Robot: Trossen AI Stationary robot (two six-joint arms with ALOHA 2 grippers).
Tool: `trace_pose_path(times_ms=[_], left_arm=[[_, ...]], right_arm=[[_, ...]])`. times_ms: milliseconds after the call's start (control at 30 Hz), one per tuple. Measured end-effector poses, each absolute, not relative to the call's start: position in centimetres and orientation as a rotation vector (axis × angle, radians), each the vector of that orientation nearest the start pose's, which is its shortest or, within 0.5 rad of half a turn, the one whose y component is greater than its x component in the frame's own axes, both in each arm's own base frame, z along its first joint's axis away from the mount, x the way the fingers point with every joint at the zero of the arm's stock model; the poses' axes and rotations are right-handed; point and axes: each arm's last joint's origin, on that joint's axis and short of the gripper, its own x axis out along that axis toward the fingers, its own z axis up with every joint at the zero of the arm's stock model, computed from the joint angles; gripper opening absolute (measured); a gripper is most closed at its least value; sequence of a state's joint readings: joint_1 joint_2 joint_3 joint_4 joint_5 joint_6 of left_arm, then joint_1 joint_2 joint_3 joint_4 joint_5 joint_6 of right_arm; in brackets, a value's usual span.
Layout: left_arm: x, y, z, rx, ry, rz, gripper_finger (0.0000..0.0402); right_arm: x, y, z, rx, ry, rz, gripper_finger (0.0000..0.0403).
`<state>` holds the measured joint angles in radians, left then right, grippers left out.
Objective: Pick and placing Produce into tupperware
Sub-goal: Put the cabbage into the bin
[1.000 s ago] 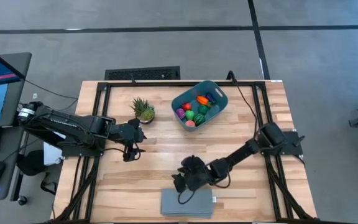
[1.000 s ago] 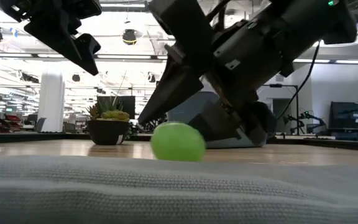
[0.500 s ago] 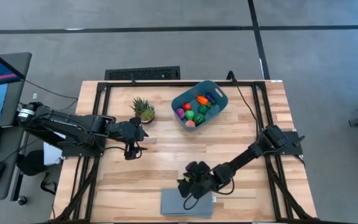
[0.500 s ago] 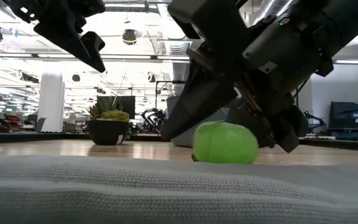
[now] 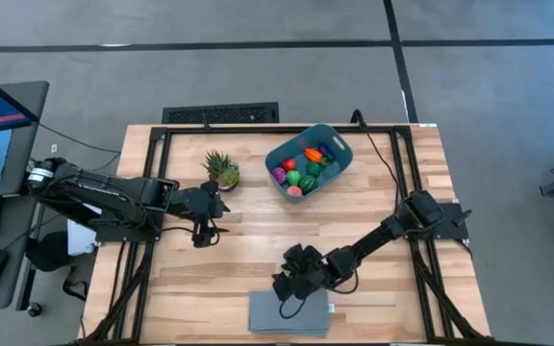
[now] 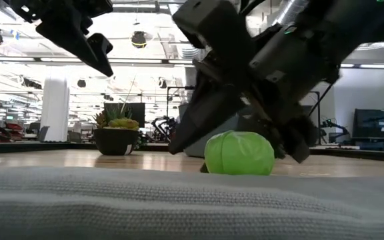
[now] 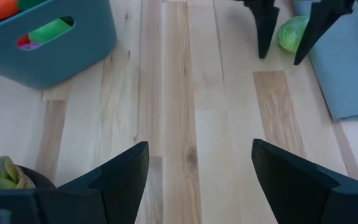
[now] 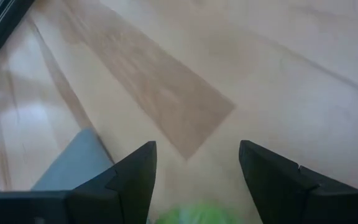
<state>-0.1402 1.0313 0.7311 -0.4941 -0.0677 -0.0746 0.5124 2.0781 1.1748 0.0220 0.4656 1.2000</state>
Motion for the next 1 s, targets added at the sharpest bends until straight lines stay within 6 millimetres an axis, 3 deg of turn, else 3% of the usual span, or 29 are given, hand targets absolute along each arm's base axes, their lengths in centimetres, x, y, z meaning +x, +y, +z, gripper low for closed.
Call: trace_pose_path(times_ms=[233,367,500,633,767,867,1000], left_arm=[[20.3,-2.7,24.7,-0.005,0.778,-0.032,0.0274],[20.2,-2.7,24.6,-0.014,0.789,-0.027,0.0274],[20.2,-2.7,24.5,-0.029,0.801,-0.02,0.0274],[20.1,-2.8,24.5,-0.036,0.803,-0.036,0.0274],[20.1,-2.9,24.5,-0.023,0.802,-0.034,0.0274],[20.2,-2.8,24.5,-0.006,0.797,-0.02,0.0274],[20.3,-2.8,24.7,0.019,0.78,-0.012,0.0274]], right_arm=[[37.4,16.1,12.5,0.683,0.663,-0.379,0.0256],[37.1,14.3,15.6,0.615,0.656,-0.376,0.0256],[35.5,13.3,18.5,0.498,0.715,-0.374,0.0256],[32.3,14.4,20.6,0.424,0.844,-0.337,0.0256],[30.0,16.1,21.4,0.456,0.871,-0.264,0.0256],[29.8,17.3,21.5,0.469,0.854,-0.204,0.0256],[31.1,18.4,20.5,0.415,0.821,-0.07,0.0256]])
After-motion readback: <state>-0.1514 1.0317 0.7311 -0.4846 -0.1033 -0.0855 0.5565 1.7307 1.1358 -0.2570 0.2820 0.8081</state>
